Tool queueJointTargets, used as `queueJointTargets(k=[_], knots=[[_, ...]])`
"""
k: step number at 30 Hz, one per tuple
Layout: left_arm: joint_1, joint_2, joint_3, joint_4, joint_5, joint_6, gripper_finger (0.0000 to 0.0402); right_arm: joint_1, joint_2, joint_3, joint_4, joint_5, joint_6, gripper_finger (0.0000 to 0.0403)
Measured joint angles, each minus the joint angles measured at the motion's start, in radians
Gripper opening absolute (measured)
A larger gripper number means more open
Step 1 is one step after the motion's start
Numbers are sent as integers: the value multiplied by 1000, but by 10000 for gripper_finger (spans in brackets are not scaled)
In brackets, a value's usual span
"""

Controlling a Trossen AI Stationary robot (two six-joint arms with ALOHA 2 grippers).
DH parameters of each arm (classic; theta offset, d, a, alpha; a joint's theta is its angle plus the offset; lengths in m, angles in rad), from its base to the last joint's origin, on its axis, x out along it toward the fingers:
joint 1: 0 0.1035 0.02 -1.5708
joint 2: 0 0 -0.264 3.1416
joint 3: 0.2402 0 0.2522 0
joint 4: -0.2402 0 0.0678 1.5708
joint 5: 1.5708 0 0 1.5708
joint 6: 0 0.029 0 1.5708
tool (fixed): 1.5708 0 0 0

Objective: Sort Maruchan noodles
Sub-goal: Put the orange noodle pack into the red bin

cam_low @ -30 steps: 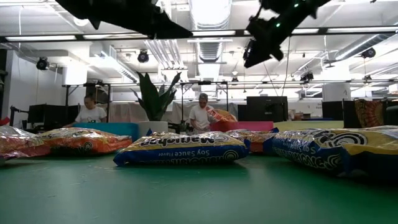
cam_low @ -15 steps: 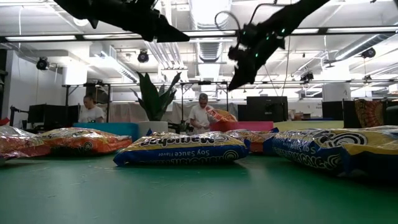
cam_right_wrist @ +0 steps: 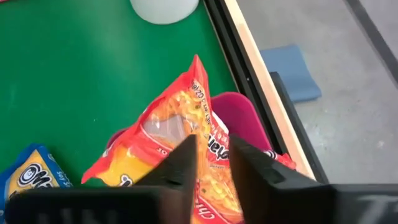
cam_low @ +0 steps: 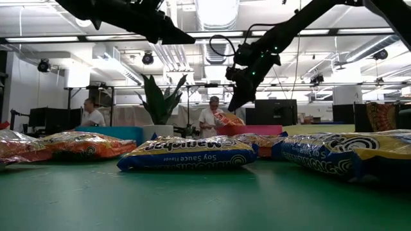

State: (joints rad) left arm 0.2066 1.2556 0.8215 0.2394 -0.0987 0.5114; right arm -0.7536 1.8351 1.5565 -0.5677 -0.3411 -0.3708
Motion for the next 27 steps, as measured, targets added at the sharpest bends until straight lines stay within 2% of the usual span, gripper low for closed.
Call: queueJointTargets(k=[7,10,14,17,20,27], knots=[[0,0,0,0,0,0,0,-1,-6,0,-4,-4,-74,218],[0,0,0,0,0,0,0,-3,18,-2,0,-32,-109,246],[0,1,0,-2,0,-1,0,-2,65,-7,0,-76,-122,257],[0,1,-4,0,2,-1,0,-6,92,-6,35,-80,-101,249],[0,2,-10,-2,2,-1,0,-11,120,-6,43,-78,-99,219],[0,2,-14,0,2,-1,0,-19,119,-4,40,-77,-99,71]])
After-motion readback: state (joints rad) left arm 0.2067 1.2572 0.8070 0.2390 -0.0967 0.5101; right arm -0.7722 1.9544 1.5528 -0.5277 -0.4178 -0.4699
